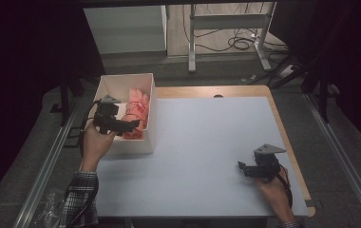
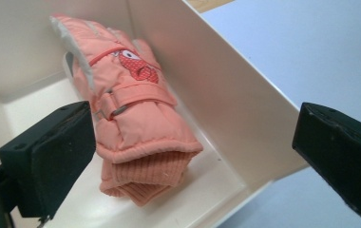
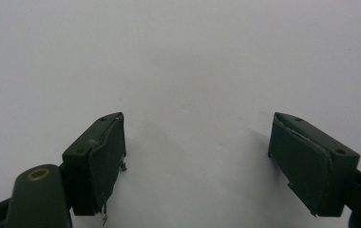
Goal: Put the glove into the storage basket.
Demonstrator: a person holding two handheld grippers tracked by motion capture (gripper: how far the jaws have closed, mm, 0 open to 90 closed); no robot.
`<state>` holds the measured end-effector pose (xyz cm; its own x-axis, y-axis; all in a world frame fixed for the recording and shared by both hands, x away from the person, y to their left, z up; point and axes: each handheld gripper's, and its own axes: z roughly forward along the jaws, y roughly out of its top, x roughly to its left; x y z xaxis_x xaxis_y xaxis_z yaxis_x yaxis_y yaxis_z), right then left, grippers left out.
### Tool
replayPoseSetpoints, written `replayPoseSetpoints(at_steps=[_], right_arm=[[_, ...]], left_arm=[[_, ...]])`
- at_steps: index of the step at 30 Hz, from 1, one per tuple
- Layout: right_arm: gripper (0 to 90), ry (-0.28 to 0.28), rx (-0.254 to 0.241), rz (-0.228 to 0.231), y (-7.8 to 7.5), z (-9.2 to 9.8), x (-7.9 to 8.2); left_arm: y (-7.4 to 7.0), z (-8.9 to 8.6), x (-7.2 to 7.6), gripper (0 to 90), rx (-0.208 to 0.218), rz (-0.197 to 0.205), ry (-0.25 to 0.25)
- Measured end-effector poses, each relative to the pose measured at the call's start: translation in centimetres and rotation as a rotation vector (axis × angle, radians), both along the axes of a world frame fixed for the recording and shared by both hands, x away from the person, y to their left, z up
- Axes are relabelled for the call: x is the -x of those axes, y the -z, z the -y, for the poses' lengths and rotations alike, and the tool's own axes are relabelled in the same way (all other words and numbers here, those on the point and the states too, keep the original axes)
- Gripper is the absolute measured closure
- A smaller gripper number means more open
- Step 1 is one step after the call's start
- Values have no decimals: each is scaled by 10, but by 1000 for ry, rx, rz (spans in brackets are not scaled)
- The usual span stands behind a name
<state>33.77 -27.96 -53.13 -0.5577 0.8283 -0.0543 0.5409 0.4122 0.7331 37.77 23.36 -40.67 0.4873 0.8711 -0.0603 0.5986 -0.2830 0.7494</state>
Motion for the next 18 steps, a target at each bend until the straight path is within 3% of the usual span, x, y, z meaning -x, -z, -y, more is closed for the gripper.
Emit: replayPoseSetpoints(at_steps=[11,18], right_arm=[[202,0,0,0,0,0,0],[202,0,0,0,0,0,0]], left_arm=[[-7,15,9,7,16,20,58],[-10,32,12,7,6,33,103]])
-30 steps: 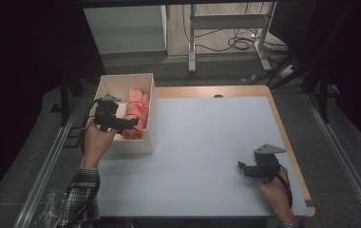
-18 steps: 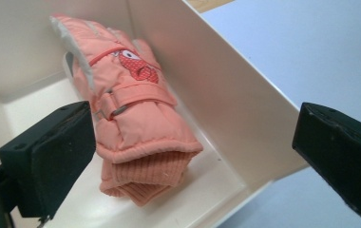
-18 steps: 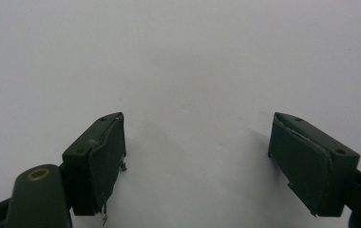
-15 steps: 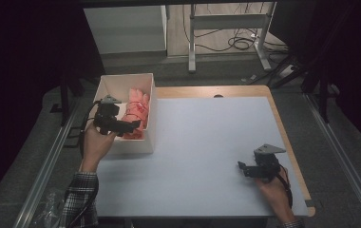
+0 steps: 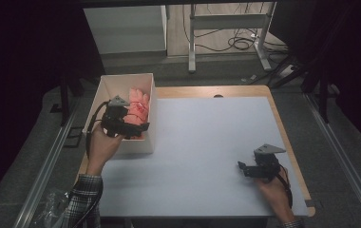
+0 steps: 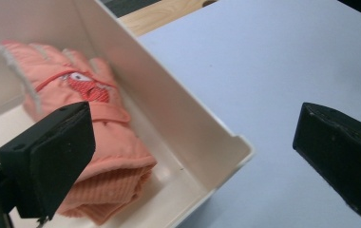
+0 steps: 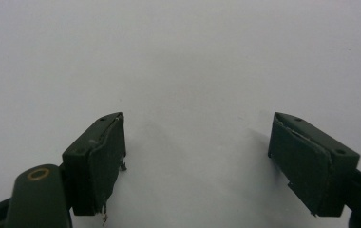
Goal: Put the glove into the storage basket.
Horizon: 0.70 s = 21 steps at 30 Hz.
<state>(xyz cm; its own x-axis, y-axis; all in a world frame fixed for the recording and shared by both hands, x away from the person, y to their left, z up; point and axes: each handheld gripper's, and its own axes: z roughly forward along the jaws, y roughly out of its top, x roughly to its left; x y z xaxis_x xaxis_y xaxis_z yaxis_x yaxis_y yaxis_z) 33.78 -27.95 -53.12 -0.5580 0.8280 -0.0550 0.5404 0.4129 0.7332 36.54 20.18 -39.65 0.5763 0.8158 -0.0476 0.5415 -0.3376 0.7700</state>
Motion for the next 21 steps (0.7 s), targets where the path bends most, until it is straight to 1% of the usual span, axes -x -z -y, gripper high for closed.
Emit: replayPoseSetpoints(at_steps=[5,12,18,21], right_arm=[[203,-1,2,-1,0,0,0],[202,-1,1,-1,0,0,0],[202,0,1,-2,0,0,0],[202,0,0,-2,0,0,0]], left_arm=[[0,14,0,7,-9,2,34],[1,35,-1,7,-10,-2,82],[2,53,-2,7,-13,3,123],[3,62,-3,7,-5,4,141]])
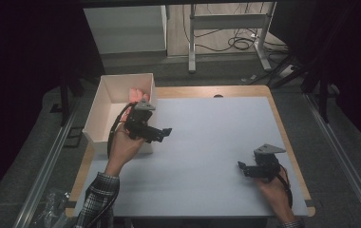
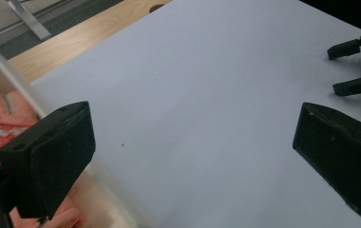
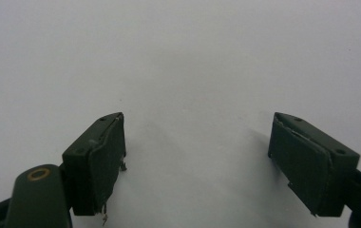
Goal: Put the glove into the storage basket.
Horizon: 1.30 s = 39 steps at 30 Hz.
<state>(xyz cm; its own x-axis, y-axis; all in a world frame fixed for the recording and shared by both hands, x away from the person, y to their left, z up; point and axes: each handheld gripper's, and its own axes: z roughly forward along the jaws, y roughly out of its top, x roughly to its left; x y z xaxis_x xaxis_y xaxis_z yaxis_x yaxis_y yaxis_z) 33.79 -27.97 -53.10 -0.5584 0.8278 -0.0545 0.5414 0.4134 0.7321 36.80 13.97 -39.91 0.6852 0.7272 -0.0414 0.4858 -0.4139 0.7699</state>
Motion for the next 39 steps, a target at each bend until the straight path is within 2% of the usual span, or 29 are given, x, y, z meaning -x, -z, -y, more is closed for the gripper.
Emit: replayPoseSetpoints(at_steps=[21,31,35,39], right_arm=[[201,0,2,2,0,0,0],[201,-1,3,1,0,0,0],[201,-1,3,1,0,0,0],[201,-1,3,4,0,0,0]], left_arm=[[17,56,4,7,-1,-10,128],[38,68,11,7,-8,-26,151],[46,70,14,7,11,-37,163],[55,71,17,7,-3,-40,167]])
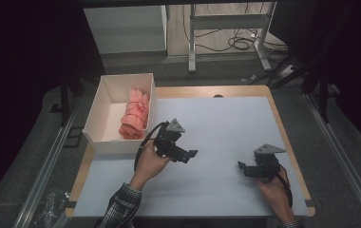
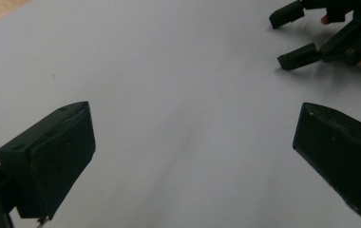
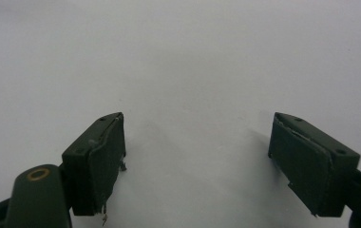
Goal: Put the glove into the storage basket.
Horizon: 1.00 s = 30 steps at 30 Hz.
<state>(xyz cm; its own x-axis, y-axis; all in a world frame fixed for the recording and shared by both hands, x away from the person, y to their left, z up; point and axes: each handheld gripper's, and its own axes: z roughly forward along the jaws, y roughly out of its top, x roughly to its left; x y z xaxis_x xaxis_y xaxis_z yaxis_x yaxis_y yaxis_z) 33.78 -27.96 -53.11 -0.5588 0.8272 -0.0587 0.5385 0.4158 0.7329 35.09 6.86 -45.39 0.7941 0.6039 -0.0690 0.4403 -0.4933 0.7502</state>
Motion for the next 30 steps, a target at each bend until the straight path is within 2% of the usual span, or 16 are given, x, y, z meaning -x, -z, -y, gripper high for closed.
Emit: replayPoseSetpoints(at_steps=[12,20,30], right_arm=[[201,1,-1,-2,0,0,0],[201,1,0,-2,0,0,0],[201,1,-1,-1,0,0,0]], left_arm=[[25,-7,12,7,-6,-21,0],[42,-15,18,7,10,-47,-15],[62,-26,25,7,5,-52,-18]])
